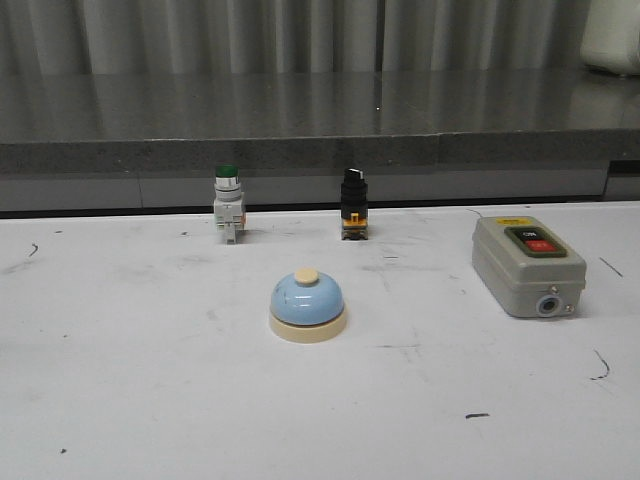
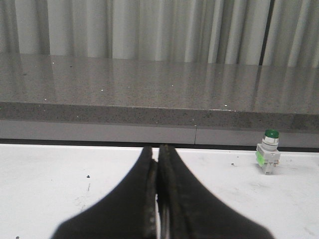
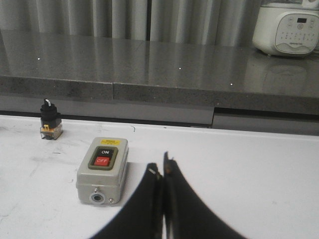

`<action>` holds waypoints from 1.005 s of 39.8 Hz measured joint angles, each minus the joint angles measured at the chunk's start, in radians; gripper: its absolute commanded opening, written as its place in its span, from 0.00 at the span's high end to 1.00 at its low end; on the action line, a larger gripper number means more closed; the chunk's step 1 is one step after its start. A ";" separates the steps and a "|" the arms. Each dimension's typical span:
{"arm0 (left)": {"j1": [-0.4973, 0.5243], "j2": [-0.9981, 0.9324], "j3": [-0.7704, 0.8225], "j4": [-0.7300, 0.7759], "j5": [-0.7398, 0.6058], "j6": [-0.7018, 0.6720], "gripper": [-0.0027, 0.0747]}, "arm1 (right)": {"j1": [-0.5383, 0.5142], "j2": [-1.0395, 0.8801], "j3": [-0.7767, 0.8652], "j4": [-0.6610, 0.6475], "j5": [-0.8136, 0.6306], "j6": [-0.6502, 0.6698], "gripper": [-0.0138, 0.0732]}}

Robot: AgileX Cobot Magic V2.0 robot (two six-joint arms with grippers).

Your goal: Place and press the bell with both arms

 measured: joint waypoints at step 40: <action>0.000 0.000 0.000 0.000 0.000 0.000 0.99 | 0.000 0.000 0.000 0.001 -0.055 -0.002 0.92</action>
